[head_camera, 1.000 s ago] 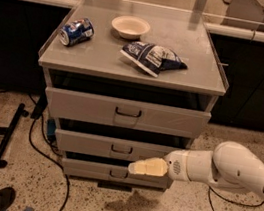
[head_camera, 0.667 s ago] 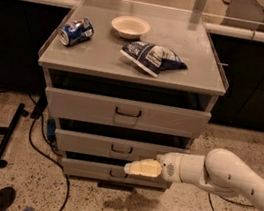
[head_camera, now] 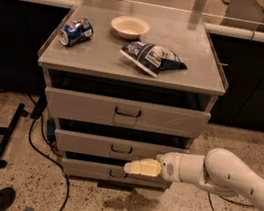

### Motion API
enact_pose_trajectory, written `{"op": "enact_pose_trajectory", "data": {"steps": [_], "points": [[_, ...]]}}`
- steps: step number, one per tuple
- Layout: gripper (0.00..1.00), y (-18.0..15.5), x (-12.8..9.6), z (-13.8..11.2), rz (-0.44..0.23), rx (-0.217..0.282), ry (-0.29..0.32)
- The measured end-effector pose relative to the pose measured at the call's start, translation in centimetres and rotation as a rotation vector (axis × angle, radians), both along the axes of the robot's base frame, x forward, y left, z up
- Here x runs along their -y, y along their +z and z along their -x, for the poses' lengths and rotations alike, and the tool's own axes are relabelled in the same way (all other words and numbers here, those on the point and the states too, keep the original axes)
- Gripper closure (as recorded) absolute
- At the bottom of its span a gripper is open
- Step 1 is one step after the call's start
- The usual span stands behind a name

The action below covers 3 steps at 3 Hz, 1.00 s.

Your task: Open middle drawer

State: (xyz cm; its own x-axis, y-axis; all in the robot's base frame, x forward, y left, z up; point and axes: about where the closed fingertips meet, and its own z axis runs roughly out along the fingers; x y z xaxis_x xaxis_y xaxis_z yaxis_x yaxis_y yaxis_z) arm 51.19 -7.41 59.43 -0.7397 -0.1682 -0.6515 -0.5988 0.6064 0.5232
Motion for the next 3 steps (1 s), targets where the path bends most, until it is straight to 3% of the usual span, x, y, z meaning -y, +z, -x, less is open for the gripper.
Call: {"op": "enact_pose_trajectory", "data": {"steps": [1,3], "points": [[0.0,-1.4,-0.4,-2.4,-0.065,0.031,0.003],[0.0,-5.5,-1.8,-10.5,-0.211,0.082,0.017]]}}
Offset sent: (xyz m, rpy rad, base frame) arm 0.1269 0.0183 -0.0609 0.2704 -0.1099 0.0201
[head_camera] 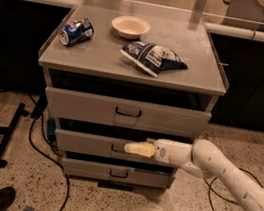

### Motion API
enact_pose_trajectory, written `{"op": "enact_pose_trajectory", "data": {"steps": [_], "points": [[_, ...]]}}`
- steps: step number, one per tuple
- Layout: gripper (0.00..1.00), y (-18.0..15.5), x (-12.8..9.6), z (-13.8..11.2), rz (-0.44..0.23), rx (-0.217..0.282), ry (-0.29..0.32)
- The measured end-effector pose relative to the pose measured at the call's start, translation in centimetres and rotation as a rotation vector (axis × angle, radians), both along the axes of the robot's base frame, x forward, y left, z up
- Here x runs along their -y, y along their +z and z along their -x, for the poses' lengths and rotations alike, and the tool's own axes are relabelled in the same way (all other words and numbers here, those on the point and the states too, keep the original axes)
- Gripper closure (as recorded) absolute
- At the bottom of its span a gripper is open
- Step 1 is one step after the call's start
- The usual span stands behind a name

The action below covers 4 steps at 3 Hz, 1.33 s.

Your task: Open middle drawer

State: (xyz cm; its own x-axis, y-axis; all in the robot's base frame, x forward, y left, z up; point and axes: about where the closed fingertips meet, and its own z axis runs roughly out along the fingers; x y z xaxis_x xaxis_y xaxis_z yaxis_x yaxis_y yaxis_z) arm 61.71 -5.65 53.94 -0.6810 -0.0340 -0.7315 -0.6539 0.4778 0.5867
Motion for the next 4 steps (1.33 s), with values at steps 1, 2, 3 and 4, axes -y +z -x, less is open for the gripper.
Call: {"op": "enact_pose_trajectory", "data": {"steps": [1,2,3,4], "points": [[0.0,-0.5,-0.8,-2.9,-0.04,0.032,-0.005],[0.0,-1.2,-1.7,-4.8,-0.046,0.039,-0.016],[0.0,-2.9,-2.3,-6.1,-0.032,0.015,-0.031],[0.0,-5.4,-1.7,-6.5,-0.01,-0.035,-0.064]]}}
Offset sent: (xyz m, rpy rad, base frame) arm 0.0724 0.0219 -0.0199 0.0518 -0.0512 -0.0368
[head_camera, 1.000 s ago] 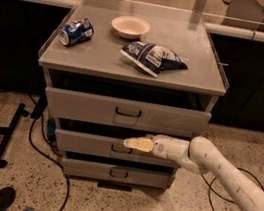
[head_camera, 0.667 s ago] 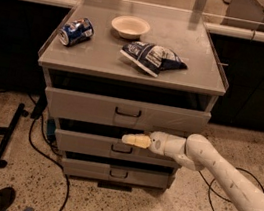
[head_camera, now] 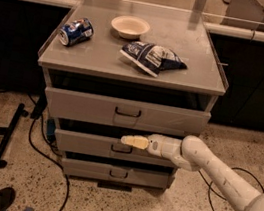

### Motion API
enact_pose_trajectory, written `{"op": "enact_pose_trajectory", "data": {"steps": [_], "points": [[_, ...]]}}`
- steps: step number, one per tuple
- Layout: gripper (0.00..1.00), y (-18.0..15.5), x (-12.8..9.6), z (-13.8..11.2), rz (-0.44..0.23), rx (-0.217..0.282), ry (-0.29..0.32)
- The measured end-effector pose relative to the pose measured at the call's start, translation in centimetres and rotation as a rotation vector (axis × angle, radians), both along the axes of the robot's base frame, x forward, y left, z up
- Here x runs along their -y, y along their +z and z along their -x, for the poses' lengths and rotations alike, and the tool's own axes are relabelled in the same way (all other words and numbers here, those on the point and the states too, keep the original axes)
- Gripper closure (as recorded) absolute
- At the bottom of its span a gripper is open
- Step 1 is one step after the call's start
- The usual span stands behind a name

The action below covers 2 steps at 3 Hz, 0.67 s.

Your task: Open middle drawer

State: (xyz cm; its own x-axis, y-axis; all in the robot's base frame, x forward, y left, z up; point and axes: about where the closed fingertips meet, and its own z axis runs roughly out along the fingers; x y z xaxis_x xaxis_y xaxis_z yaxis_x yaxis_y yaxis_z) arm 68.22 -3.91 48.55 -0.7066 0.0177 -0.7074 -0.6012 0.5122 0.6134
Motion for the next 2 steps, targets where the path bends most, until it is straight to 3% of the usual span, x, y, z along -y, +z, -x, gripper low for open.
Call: {"op": "enact_pose_trajectory", "data": {"steps": [2], "points": [[0.0,-0.39,0.41,0.14,0.009,-0.022,-0.014]]}}
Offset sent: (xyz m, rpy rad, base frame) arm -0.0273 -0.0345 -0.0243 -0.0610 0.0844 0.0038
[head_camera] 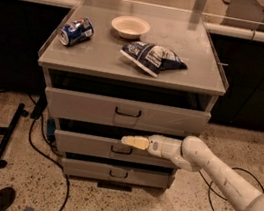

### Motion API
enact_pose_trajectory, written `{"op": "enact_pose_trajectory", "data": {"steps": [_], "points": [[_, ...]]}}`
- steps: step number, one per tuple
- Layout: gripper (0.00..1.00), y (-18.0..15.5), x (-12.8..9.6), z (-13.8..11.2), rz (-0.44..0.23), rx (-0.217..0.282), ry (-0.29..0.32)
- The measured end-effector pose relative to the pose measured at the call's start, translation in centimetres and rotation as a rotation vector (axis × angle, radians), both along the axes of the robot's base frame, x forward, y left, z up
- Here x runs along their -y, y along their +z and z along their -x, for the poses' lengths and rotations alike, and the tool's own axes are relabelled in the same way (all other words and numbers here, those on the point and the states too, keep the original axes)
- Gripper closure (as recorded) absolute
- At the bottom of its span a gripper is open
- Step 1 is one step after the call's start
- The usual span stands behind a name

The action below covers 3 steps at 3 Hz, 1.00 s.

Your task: Open middle drawer

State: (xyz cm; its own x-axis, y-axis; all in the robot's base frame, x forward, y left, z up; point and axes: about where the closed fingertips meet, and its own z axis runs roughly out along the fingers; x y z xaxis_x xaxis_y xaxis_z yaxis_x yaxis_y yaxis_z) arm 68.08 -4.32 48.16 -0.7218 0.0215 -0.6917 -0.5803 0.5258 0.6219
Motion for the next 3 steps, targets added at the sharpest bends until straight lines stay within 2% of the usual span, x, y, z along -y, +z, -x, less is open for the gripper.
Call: {"op": "enact_pose_trajectory", "data": {"steps": [1,3], "points": [[0.0,-0.2,0.8,1.7,0.029,-0.024,0.04],[0.0,-1.5,1.7,6.4,0.124,-0.117,0.175]]}}
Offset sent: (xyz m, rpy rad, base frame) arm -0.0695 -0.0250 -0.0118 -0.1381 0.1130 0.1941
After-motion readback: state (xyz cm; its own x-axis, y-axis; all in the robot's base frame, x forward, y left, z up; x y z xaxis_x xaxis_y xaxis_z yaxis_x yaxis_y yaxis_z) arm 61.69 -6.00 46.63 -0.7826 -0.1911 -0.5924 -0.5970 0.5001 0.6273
